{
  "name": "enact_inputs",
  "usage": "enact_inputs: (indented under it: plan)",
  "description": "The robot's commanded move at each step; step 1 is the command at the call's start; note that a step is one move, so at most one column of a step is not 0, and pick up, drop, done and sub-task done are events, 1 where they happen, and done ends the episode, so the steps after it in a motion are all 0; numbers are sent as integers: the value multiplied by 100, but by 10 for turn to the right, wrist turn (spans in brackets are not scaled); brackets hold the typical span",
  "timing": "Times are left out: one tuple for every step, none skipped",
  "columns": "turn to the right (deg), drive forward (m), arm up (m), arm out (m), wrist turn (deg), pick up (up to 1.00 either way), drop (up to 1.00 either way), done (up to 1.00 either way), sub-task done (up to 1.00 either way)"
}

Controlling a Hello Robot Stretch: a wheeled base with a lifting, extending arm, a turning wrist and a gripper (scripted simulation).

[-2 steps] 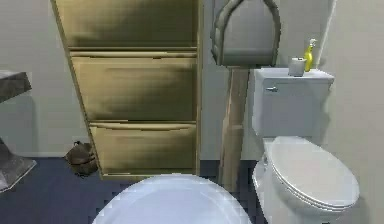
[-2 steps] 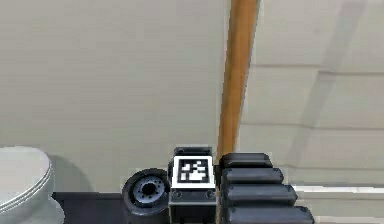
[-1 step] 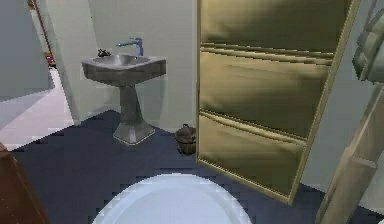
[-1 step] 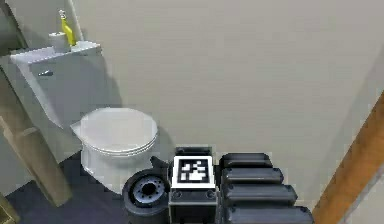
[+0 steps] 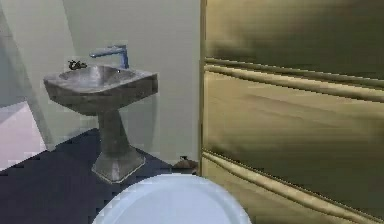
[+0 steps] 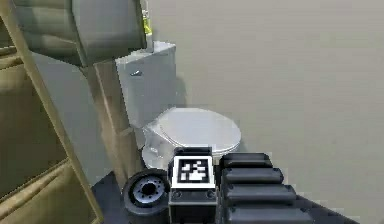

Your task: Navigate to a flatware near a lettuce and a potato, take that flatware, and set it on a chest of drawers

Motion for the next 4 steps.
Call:
enact_inputs:
  plan:
    - [-450,0,0,0,0,0,0,0,0]
    - [-30,0,0,0,0,0,0,0,0]
    - [0,100,0,0,0,0,0,0,0]
    - [-30,0,0,0,0,0,0,0,0]
